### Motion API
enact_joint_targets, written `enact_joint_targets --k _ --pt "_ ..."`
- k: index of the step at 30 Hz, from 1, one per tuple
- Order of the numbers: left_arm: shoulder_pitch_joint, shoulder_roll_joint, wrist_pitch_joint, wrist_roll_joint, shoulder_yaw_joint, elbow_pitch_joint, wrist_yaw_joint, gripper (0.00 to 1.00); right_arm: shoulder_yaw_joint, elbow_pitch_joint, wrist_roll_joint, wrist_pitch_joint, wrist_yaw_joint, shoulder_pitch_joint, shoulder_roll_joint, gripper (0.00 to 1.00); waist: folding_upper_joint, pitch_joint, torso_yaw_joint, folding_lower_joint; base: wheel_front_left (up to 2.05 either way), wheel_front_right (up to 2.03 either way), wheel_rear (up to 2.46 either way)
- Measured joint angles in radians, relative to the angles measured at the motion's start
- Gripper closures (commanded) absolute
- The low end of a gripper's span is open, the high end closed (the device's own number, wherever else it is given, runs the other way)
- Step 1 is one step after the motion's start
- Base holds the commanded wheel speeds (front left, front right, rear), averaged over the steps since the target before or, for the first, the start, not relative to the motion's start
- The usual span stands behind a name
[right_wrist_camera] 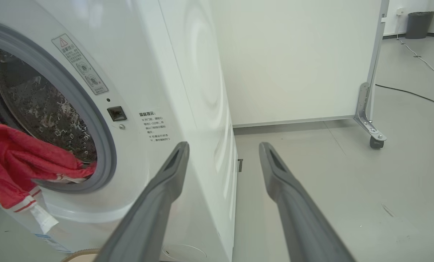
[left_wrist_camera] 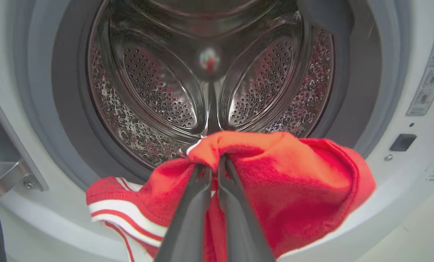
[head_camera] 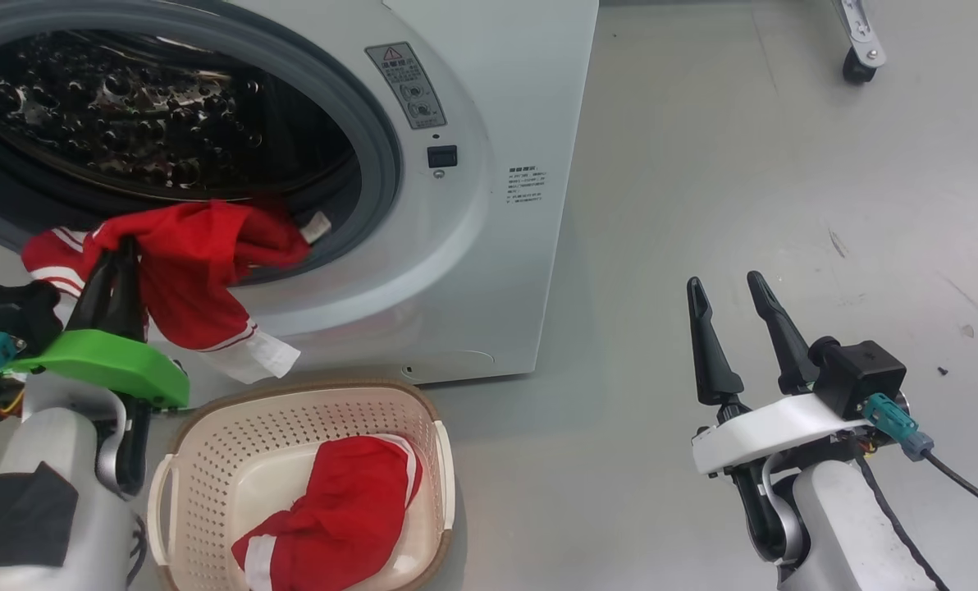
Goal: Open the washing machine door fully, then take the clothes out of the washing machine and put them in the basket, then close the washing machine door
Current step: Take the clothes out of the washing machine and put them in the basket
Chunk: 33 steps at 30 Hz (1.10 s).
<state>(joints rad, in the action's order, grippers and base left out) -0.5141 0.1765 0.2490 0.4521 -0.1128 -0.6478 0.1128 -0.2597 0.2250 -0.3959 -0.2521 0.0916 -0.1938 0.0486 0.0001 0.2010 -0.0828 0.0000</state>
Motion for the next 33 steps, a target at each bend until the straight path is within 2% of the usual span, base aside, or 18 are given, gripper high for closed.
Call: enact_joint_targets --k 7,12,19,33 --pt "0.02 0.003 0.0 -0.024 0.06 0.197 0.007 1.0 -0.002 0.007 0.0 0.0 0.004 0.021 0.0 0.0 0.0 -0.037 0.017 0.0 0.0 0.0 0.0" --pt "0.068 0.002 0.003 -0.043 0.084 0.274 0.007 1.0 -0.01 0.008 0.0 0.0 0.004 0.023 0.0 0.0 0.0 -0.053 0.022 0.0 0.0 0.0 0.0" --pt "0.14 -0.003 0.003 -0.058 0.081 0.312 0.007 1.0 -0.014 0.008 0.0 0.0 0.007 0.024 0.0 0.0 0.0 -0.058 0.019 0.0 0.0 0.0 0.0" --pt "0.277 -0.003 0.003 -0.084 0.025 0.296 0.008 1.0 -0.025 -0.004 0.0 0.0 0.012 0.038 0.0 0.0 0.0 -0.026 0.004 0.0 0.0 0.0 0.0"
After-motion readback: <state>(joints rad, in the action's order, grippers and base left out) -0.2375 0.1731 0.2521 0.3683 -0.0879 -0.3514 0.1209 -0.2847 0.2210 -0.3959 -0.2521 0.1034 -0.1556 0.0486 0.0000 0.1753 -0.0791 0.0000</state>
